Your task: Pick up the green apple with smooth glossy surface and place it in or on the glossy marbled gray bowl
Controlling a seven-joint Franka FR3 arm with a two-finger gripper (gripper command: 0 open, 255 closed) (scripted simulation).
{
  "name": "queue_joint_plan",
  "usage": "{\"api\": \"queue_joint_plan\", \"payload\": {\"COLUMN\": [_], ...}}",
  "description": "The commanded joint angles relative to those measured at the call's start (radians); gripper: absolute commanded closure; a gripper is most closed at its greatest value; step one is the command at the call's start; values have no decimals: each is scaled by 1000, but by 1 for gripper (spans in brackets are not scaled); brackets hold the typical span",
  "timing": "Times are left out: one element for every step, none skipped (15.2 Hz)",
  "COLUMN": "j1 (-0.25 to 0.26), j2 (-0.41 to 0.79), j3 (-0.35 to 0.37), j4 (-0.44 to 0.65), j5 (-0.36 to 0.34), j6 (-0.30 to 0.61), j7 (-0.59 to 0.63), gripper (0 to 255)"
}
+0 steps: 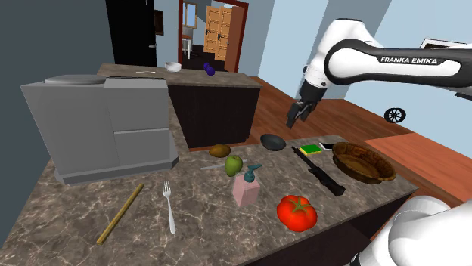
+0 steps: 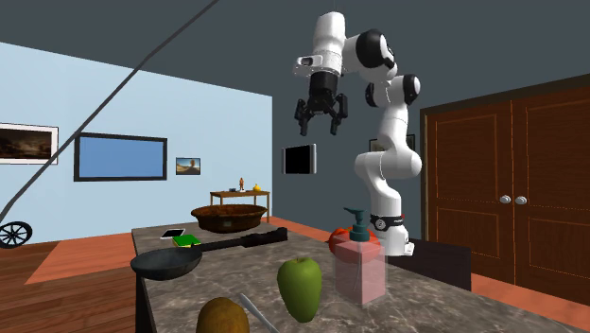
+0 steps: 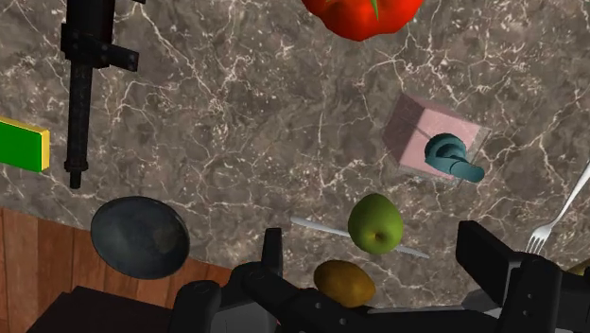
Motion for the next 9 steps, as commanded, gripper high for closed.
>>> {"api": "queue_joint_plan", "payload": {"j1": [7,10,13,16,20,23,26,29,32], "j2": [65,98,132,166,201,236,271,306,342], "j3": [-1,-2,-3,-4,-4,-5,-5,-5,-5], "j4": [1,6,12,18,26,35,44,55,67], "j5": [14,21,28,36,44,52,61,70,79], "j6": [44,62,81,98,115,131,147,162,176], "j7": [4,4,4,3,2,1,0,-2,-4], "gripper": [0,0,0,0,0,0,0,0,0]}}
